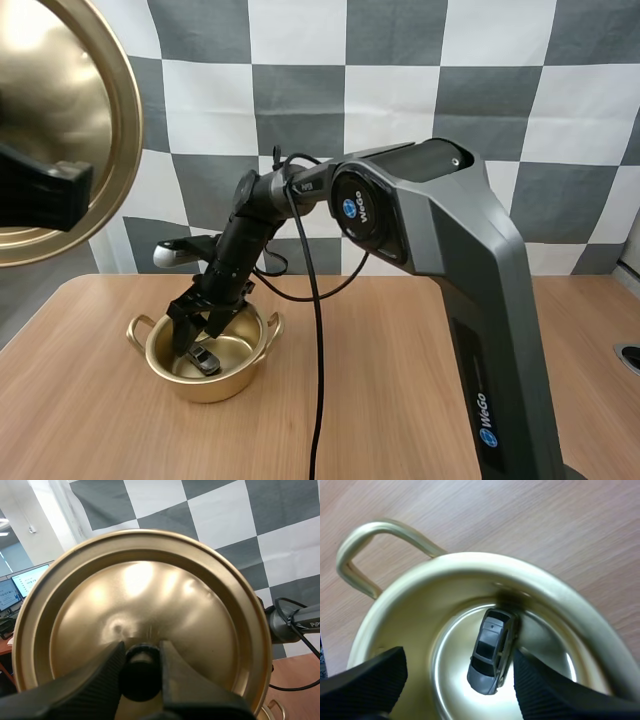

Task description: Open the pot, put the car inside, and close it

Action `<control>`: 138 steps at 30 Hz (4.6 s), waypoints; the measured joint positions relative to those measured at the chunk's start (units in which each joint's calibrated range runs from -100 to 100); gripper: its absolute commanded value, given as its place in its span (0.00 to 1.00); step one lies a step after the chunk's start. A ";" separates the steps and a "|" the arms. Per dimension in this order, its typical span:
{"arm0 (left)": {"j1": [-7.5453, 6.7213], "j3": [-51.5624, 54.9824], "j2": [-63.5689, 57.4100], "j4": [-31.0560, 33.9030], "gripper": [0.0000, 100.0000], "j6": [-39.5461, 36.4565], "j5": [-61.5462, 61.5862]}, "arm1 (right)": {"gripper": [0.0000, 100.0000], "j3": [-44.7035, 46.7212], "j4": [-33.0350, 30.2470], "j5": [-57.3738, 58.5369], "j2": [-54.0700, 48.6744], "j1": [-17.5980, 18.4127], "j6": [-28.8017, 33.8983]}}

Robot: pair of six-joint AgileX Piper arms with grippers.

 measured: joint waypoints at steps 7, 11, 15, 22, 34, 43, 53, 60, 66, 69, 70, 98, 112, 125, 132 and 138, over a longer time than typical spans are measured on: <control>0.00 0.00 0.00 0.00 0.00 0.00 0.00 | 1.00 -0.46 -0.14 0.16 -0.61 0.00 0.00; 0.00 0.00 0.00 0.00 0.00 0.00 0.00 | 1.00 -0.60 -0.40 0.62 -0.86 0.00 0.00; 0.00 0.13 0.00 0.00 0.00 0.00 0.00 | 1.00 -4.02 -3.74 1.77 -5.60 0.00 0.59; 0.00 7.98 0.23 1.51 0.00 0.00 -0.06 | 1.00 -17.37 -18.26 4.17 -21.89 -7.07 11.58; 0.00 26.13 10.94 -1.59 0.00 -1.81 -15.61 | 1.00 -17.70 -10.61 4.73 -45.53 -21.29 9.30; 0.00 26.13 27.89 -3.48 0.00 -0.59 -28.99 | 1.00 -17.65 -10.24 4.73 -62.65 -27.91 8.81; 0.00 26.13 46.54 -4.69 0.00 -0.49 -26.12 | 1.00 -16.52 -10.61 4.73 -72.12 -27.91 11.10; 0.00 26.13 53.40 -8.64 0.00 2.28 -27.28 | 1.00 -11.77 -11.14 4.73 -72.23 -27.91 11.54; 0.00 26.13 58.35 -8.64 0.00 2.46 -28.21 | 1.00 -10.41 -11.14 4.73 -72.23 -27.91 11.54; 0.00 26.13 61.12 -8.64 0.00 2.46 -28.64 | 1.00 -10.41 -11.14 4.73 -72.32 -27.91 11.54; 0.00 26.13 62.09 -8.64 0.00 2.46 -29.10 | 1.00 -10.41 -11.14 4.73 -72.32 -27.91 11.54; 0.00 26.13 70.08 -8.64 0.12 -0.08 -31.46 | 1.00 -10.41 -11.87 4.73 -72.32 -27.91 11.23; 0.00 26.13 70.08 -7.67 1.00 8.64 -30.78 | 1.00 -10.41 -10.47 4.73 -72.32 -27.91 11.23; 0.00 24.31 70.08 -5.44 1.00 6.87 -31.95 | 1.00 -10.41 -10.33 4.73 -72.32 -27.91 11.06; 0.00 24.18 65.12 -5.52 1.00 7.61 -36.02 | 1.00 -10.41 -10.33 4.73 -72.32 -27.91 11.06; 0.00 21.94 61.84 -6.05 1.00 10.68 -30.24 | 1.00 -10.41 -9.87 4.73 -72.32 -27.91 11.06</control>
